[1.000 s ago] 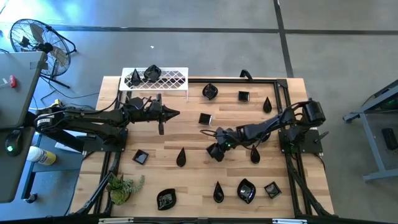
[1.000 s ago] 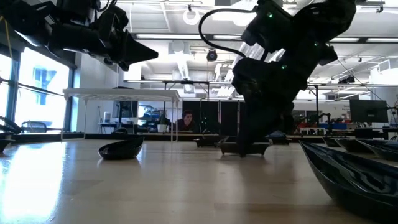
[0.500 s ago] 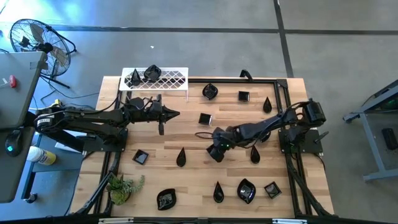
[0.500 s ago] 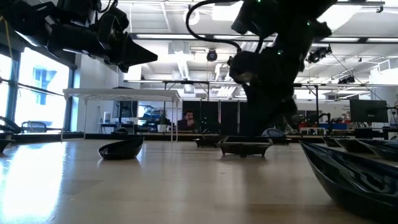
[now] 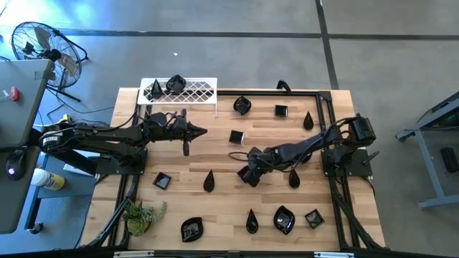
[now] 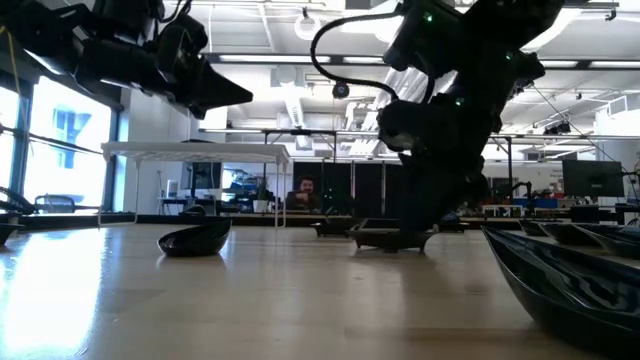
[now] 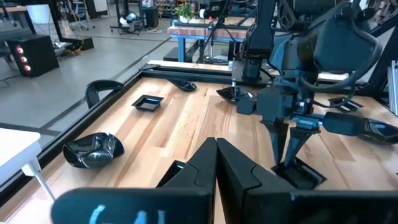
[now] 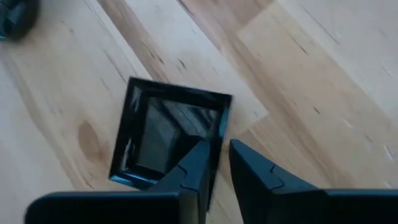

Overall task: Pick & Place Mini shaped plates
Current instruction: Put the square plate on the shelf

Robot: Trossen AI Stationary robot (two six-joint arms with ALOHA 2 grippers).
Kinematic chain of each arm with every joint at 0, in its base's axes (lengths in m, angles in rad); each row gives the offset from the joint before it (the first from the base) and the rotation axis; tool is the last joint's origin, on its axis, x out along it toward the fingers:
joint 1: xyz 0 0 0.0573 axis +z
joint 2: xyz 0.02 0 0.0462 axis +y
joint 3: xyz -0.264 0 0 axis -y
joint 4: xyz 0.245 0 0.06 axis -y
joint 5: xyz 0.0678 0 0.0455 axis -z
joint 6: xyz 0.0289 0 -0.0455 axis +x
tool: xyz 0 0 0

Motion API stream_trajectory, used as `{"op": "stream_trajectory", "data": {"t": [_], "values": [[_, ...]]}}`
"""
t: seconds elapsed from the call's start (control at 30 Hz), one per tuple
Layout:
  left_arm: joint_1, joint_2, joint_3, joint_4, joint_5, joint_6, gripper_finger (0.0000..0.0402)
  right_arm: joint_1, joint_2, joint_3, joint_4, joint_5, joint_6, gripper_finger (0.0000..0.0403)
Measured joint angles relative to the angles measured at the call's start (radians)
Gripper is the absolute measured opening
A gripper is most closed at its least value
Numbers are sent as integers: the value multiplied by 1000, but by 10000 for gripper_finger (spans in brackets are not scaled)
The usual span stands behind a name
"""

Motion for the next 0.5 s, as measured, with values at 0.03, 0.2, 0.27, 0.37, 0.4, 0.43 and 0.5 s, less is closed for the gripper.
{"op": "stream_trajectory", "data": {"t": [0.03,0.2,0.27,0.37,0.4,0.43,0.5], "values": [[0,0,0,-4,0,0,1,-2,0,-2,8,-1,0,47],[0,1,0,-18,0,28,1,-8,0,-1,10,-24,-3,30],[0,1,0,-12,0,48,1,-8,0,-1,10,-25,-5,25],[0,1,0,-11,0,54,1,-8,0,-1,10,-22,-14,15],[0,1,0,-11,0,54,1,-8,0,-1,12,-22,-24,11],[0,1,0,-11,0,54,1,-10,0,-1,13,-24,-29,7],[0,1,0,-11,0,55,1,-18,0,-1,19,-39,-29,3]]}}
